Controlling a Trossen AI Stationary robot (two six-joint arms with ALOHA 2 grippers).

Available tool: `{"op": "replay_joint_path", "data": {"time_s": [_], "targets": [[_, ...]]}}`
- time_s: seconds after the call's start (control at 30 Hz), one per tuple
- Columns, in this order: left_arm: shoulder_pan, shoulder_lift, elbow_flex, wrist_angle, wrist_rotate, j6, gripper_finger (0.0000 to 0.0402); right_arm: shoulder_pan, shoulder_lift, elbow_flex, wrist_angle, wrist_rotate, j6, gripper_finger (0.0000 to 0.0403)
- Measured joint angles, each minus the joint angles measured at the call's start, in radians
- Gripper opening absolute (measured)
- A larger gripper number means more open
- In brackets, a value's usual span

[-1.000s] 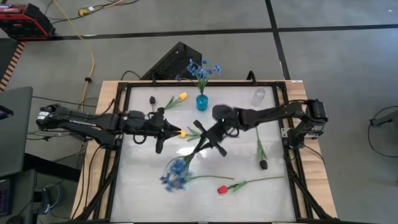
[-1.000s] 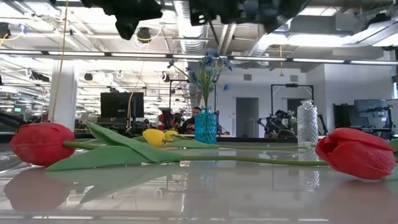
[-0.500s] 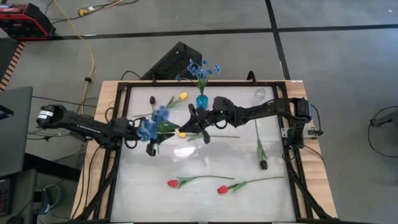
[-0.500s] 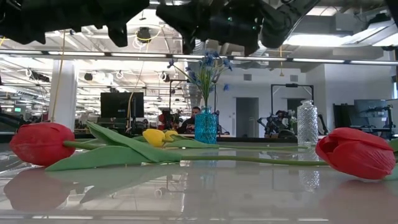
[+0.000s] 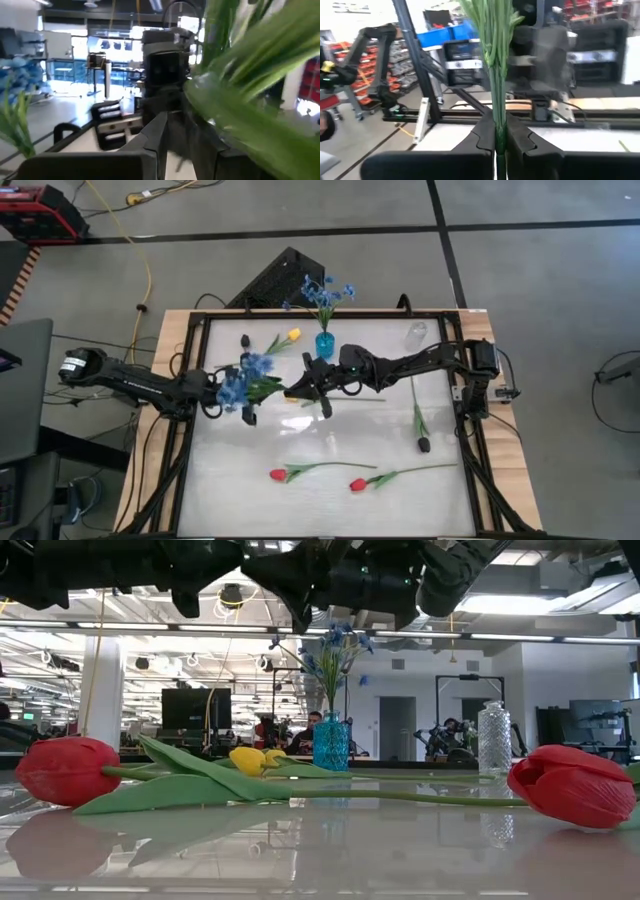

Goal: Sort flowers into vase by color
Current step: Put the blue flowers into the blue vase

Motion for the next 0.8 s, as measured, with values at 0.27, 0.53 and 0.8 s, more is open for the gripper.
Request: {"op": "replay_joint_path", "data": {"time_s": [0.27, 0.53, 0.8], "targets": [[0.000, 0.000, 0.001, -0.072, 0.002, 0.042, 0.0058, -0.008, 0.000, 0.000, 0.012, 0.008, 0.008, 0.0042], [0.000, 0.000, 0.001, -0.097, -0.040, 0.010, 0.0058, -0.027, 0.000, 0.000, 0.017, 0.004, 0.008, 0.0045], [0.004, 0.000, 0.001, -0.052, -0.020, 0.031, 0.0068, -0.037, 0.000, 0.000, 0.013, 0.007, -0.071, 0.0044]]}}
